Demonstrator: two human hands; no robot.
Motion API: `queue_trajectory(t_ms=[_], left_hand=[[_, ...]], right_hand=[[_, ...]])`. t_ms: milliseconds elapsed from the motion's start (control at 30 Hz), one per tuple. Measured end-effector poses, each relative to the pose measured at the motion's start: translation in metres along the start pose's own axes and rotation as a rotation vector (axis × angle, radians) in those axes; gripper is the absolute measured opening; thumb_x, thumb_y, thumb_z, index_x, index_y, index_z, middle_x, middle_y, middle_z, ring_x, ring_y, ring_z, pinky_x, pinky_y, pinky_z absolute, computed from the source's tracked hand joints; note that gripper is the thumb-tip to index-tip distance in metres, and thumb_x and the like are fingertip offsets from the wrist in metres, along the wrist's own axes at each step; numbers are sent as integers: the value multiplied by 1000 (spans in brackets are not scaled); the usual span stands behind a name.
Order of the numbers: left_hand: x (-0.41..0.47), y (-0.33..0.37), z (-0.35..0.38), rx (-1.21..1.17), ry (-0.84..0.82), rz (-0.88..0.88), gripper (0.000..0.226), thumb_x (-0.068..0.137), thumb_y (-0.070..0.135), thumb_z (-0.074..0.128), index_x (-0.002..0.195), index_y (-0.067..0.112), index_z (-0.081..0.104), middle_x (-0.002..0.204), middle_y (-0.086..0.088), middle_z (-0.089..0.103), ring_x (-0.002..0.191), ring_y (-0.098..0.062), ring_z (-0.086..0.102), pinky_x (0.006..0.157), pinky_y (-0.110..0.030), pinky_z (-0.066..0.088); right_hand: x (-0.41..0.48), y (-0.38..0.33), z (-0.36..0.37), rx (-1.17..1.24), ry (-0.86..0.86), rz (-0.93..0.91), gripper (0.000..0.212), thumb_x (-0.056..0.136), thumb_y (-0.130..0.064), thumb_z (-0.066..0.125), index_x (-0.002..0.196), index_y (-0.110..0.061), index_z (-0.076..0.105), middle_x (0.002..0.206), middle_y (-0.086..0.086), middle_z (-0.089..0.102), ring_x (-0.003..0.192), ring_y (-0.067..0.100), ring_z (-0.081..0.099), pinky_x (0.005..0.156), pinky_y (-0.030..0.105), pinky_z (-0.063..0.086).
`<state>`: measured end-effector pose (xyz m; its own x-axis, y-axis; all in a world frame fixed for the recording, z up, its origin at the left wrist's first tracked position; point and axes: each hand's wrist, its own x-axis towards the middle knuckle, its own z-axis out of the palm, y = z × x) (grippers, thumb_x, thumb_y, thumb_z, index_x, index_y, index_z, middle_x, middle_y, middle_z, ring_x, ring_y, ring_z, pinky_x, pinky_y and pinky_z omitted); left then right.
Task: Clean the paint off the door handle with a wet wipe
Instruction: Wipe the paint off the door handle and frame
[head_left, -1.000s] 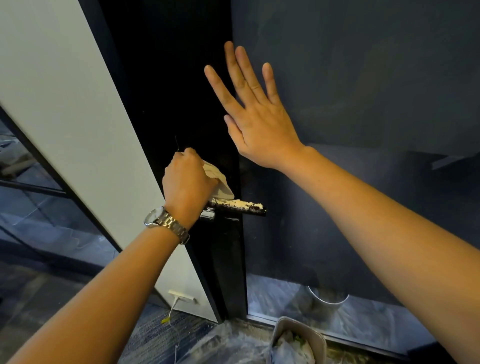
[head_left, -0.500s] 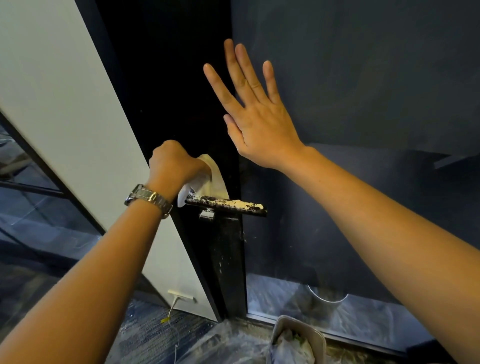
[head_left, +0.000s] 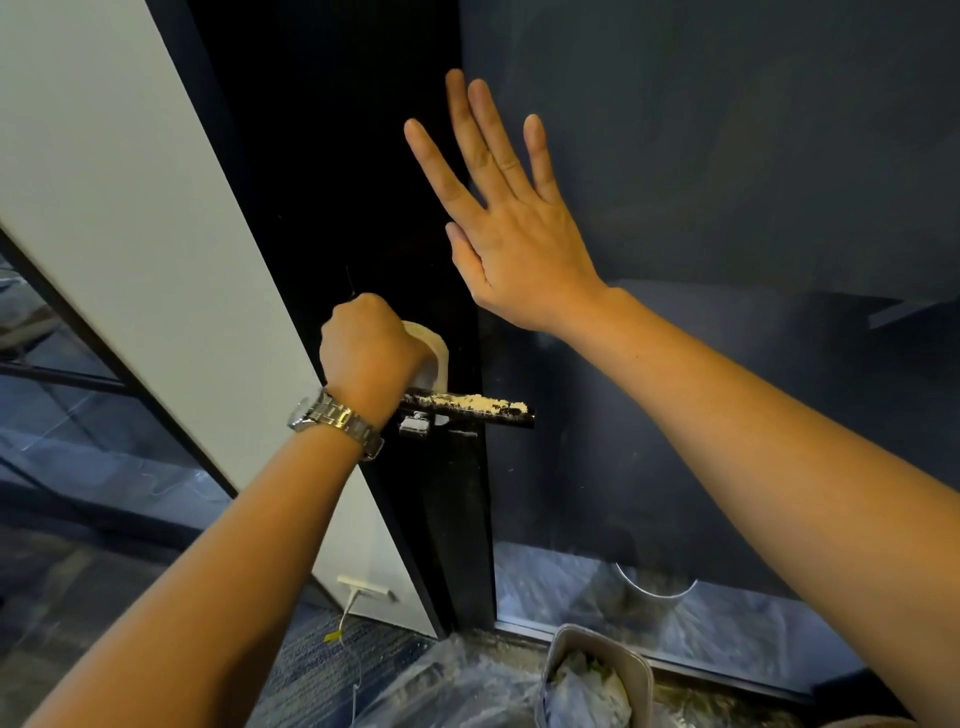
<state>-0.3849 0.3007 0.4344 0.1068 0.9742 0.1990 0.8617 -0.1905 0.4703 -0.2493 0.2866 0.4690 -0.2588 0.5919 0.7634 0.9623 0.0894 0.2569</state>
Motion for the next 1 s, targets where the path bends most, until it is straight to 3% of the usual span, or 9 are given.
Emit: queue_trajectory(t_ms=[100,233,400,500,600,700,767,867,1000], left_hand=[[-3,-1,2,65,90,89,22,74,21,69,73,3,57,61,-7,47,55,-18,45,53,-25,40],[20,-6,-19,35,3,126,30,76,33,69,75,5,57,56,-1,43,49,-14,41,45,-21,33],[6,24,-4,334,60,120,12,80,14,65,76,5,58,74,-12,53,81,-31,63,67,-34,46],[4,23,2,333,70,99,12,80,13,63,75,7,55,74,-10,50,76,-26,60,65,-31,43],[22,0,-16,55,-170,16,16,75,17,67,78,4,58,79,-16,61,71,-30,60,72,-37,55],[27,-7,-28,-273,-479,-127,8,83,7,55,80,0,55,84,-20,61,73,-32,60,80,-43,53],[29,-6,-21,-186,-369,-56,9,81,11,57,75,4,55,74,-14,59,64,-26,57,69,-33,52],[13,7,0,167,-21,97,20,77,26,64,72,7,59,65,-7,53,56,-19,48,55,-25,42],[17,-3,-3,59,-16,89,31,70,35,71,78,7,61,64,-5,51,56,-18,48,53,-24,41]], right_hand=[[0,0,-2,22,-7,1,57,93,-22,34,148,-14,18,154,21,15,144,32,11,111,38,-15],[-1,0,-4,29,-18,-3,57,93,-20,33,148,-14,18,154,21,14,144,33,11,113,41,-9],[0,0,-3,26,-15,-3,57,93,-20,34,147,-14,19,154,21,15,144,33,11,113,41,-10],[0,1,-3,37,-28,-4,57,93,-21,33,148,-14,18,154,21,14,144,33,10,112,41,-9],[-1,0,-3,40,-30,4,58,93,-21,32,148,-14,17,155,20,13,144,32,9,113,42,-6],[0,-3,-3,65,-23,18,58,92,-20,33,148,-14,18,154,21,13,144,33,9,113,43,-5],[0,-4,-2,67,-18,21,58,91,-19,32,147,-13,19,154,21,14,144,33,11,114,45,-3],[0,-4,-1,63,-18,20,58,91,-18,33,147,-13,19,154,21,15,144,34,11,113,44,-3],[-1,-3,-2,75,-20,19,58,91,-18,33,147,-13,19,154,21,14,144,34,10,113,43,-4]])
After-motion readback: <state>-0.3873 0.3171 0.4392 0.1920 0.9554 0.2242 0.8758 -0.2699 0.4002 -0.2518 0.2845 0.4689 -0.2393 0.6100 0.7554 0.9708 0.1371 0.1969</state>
